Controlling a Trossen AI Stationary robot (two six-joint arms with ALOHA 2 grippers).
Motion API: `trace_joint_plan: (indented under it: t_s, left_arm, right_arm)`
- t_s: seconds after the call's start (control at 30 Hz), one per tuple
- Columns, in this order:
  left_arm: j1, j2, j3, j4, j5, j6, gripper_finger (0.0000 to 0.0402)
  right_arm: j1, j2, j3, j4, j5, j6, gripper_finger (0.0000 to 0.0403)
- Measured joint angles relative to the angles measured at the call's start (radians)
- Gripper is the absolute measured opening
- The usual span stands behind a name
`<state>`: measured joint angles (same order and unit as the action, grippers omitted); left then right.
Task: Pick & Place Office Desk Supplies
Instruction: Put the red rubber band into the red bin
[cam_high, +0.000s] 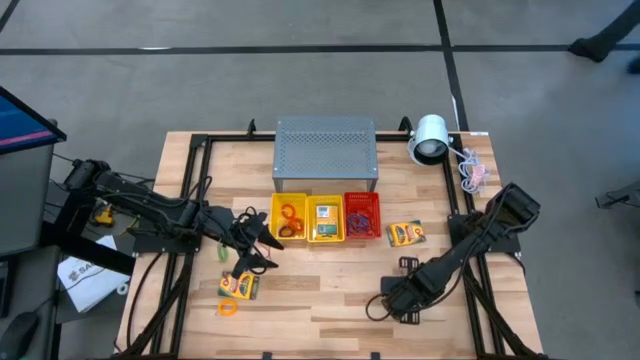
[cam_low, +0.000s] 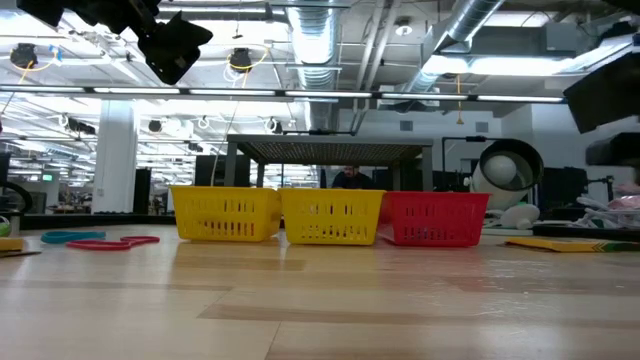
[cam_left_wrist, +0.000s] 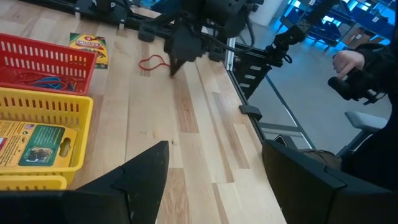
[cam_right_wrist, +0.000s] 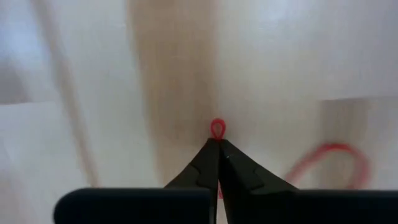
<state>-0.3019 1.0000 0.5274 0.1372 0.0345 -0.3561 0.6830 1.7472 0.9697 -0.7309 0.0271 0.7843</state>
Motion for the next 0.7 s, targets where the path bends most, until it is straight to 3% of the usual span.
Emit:
trace_joint_plan:
  t_s: [0.33, 0.7]
  left_arm:
    - [0.0, 0.0, 0.0, 0.001, 0.0, 0.0, 0.0254]
    - [0.0, 0.0, 0.0, 0.001, 0.0, 0.0, 0.0254]
  right_arm:
    - [-0.037, -0.147, 0.002, -0.006, 0.096, -0.004, 0.0]
    - [-0.078, -0.294, 0.005, 0.177, 0.16, -0.105, 0.0]
